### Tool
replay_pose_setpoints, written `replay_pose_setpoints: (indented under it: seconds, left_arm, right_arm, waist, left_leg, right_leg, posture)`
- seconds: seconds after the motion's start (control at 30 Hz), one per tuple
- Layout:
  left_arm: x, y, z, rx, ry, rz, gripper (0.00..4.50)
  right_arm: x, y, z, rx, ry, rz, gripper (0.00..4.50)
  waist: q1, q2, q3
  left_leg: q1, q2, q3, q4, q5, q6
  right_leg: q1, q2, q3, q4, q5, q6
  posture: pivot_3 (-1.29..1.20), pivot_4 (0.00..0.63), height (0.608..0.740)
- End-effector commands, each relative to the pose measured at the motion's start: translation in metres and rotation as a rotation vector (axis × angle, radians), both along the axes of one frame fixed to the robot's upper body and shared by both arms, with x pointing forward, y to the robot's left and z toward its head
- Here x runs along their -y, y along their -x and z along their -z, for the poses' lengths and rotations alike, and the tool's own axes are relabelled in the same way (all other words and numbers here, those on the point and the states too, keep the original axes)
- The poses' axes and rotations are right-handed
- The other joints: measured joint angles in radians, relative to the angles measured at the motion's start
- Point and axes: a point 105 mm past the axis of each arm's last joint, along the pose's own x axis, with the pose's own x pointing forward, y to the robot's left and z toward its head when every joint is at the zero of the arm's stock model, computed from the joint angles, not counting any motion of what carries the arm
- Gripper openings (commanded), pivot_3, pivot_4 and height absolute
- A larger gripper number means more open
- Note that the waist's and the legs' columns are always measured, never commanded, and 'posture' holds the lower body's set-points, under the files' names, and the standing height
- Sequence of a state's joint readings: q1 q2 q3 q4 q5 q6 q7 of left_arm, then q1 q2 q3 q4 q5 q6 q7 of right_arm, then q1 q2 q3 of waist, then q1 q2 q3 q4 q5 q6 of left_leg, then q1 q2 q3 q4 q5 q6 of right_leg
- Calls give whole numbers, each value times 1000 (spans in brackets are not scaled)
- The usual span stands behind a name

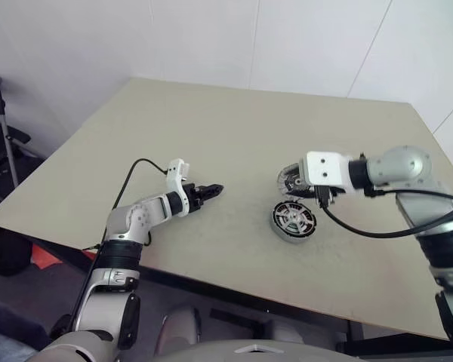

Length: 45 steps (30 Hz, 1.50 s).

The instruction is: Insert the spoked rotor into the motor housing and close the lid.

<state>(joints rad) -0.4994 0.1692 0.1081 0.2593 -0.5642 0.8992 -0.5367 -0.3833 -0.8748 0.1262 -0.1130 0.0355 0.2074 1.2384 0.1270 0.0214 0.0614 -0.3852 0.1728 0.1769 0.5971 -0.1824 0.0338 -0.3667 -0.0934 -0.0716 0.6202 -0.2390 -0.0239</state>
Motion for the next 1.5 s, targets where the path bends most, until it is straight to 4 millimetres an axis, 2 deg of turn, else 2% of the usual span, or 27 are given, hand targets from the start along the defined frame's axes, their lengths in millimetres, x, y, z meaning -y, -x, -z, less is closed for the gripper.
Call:
replay_pose_setpoints:
  seconds: [0.03, 0.1, 0.47, 0.53, 0.57, 0.67, 0.73, 0.77, 0.93, 1.03, 1.17, 1.37, 1.5]
  left_arm:
    - [-2, -4, -14, 53, 5, 2, 2824]
    - [-3, -5, -15, 56, 2, 7, 2824]
    - [-2, -8, -16, 59, -6, 22, 2824]
    - [-2, -8, -16, 60, -6, 22, 2824]
    - [-2, -8, -16, 60, -7, 21, 2824]
    - [-2, -7, -16, 60, -7, 18, 2824]
    - [-2, -7, -16, 60, -7, 15, 2824]
    - [-3, -7, -16, 61, -6, 11, 2824]
    - [-6, -7, -15, 60, -9, 3, 2824]
    - [-6, -8, -15, 60, -9, 2, 2824]
    - [-6, -7, -15, 59, -10, 3, 2824]
    - [-5, -6, -14, 57, -11, 7, 2824]
    - [-5, -6, -14, 55, -11, 11, 2824]
  right_arm:
    - [5, 7, -5, -14, -69, 85, 627]
    - [10, 11, 0, -39, -82, 130, 28]
    - [6, 11, -3, -64, -158, 200, 28]
    - [6, 10, 8, -95, -158, 213, 28]
    - [8, 10, 26, -137, -151, 236, 28]
    - [11, 16, 63, -240, -149, 273, 28]
    - [15, 19, 78, -253, -115, 280, 28]
    - [16, 18, 79, -247, -109, 279, 28]
    - [16, 4, 58, -179, -149, 272, 28]
    - [15, -1, 39, -133, -164, 253, 28]
    - [18, 3, 17, -103, -154, 230, 28]
    - [26, 14, 12, -113, -132, 226, 28]
    - [28, 22, 16, -156, -143, 231, 28]
  waist:
    - [-3, 0, 0]
    - [-6, 1, 0]
    - [-5, 1, 0]
    - [-4, 1, 0]
    - [-4, 0, 0]
    - [-5, 0, 0]
    - [-7, 0, -1]
    - [-7, -3, -3]
    - [-8, -4, -3]
    - [-9, -4, -2]
    - [-6, -4, -2]
    - [-3, -4, -2]
    - [-2, -4, -3]
  left_leg:
    - [0, 0, 0, 0, 0, 0]
    - [1, 0, 0, -1, 0, 0]
    - [2, 0, 0, -2, 1, -2]
    - [2, 0, 0, -2, 1, -2]
    - [2, 0, 0, -2, 1, -2]
    - [2, 0, 0, -3, 1, -2]
    - [3, 0, 1, -4, 1, -2]
    - [5, 0, 1, -4, 1, -2]
    - [20, -1, 1, -15, 1, -4]
    - [19, -3, 1, -15, 1, -3]
    - [17, -3, 2, -15, 2, -4]
    - [14, -2, 2, -20, 2, -4]
    - [1, -2, 1, -19, 3, 0]
  right_leg:
    - [-1, 0, 0, 0, 0, 0]
    - [-1, 0, 1, 0, 0, 0]
    - [0, 1, 2, -2, 0, 1]
    - [0, 1, 3, -2, 0, 1]
    - [-1, 1, 2, -2, 0, 1]
    - [0, 1, 2, -2, 0, 1]
    - [0, 1, 3, -2, 0, 1]
    - [2, 1, 2, -2, 0, 1]
    - [16, 2, 2, -16, -5, 8]
    - [15, 2, 4, -18, -5, 8]
    - [13, 2, 5, -16, -3, 5]
    - [9, 2, 4, -15, -1, 1]
    - [-3, 3, 4, -13, -1, 0]
  posture:
    - [0, 0, 740]
    - [0, 0, 740]
    - [0, 0, 740]
    - [0, 0, 740]
    - [0, 0, 740]
    - [0, 0, 740]
    - [0, 0, 740]
    - [0, 0, 740]
    - [0, 0, 740]
    - [0, 0, 740]
    - [0, 0, 740]
    - [0, 0, 740]
    - [0, 0, 740]
